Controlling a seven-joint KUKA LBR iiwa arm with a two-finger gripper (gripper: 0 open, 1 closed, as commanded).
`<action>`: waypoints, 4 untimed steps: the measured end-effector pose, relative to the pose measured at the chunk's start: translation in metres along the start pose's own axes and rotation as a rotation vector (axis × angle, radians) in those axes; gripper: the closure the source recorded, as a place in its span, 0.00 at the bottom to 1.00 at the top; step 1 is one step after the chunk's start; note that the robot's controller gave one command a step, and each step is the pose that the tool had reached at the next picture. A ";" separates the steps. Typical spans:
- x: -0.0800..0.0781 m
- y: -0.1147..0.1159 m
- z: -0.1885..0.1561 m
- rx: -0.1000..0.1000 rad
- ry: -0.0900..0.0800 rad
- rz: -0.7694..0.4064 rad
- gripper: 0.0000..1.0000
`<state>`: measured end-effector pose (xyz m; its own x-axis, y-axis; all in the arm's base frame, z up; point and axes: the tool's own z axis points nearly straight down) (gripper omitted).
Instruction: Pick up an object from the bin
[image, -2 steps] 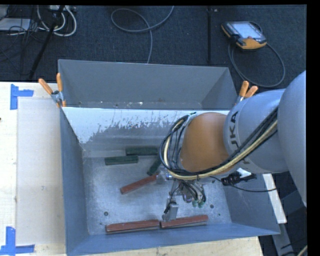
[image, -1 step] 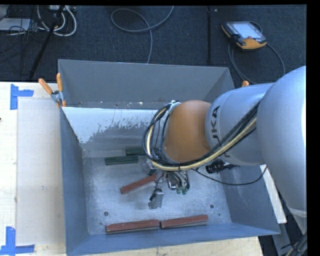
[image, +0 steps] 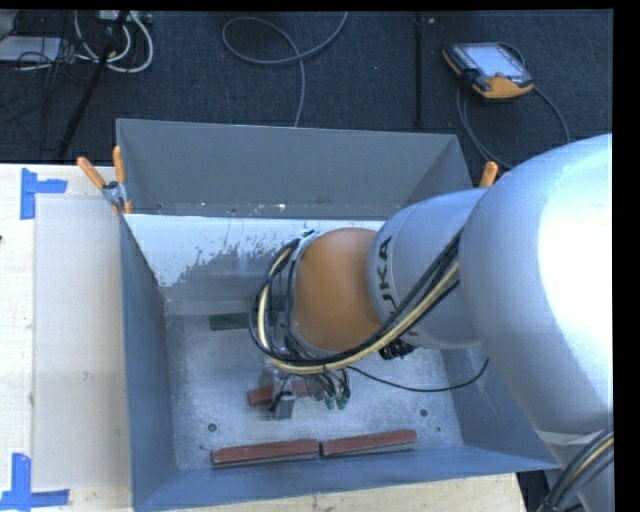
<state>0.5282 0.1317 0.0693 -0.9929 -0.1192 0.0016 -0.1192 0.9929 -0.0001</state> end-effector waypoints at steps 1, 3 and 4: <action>0.000 0.000 0.000 0.000 0.000 -0.001 1.00; -0.006 0.003 -0.071 0.000 -0.002 0.009 1.00; 0.007 -0.001 -0.114 0.000 0.002 0.025 1.00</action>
Offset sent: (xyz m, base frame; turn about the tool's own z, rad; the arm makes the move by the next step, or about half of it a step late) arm 0.0117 0.0099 0.0654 0.0087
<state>0.5212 0.1297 0.1831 -0.9956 -0.0940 0.0036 -0.0940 0.9956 0.0001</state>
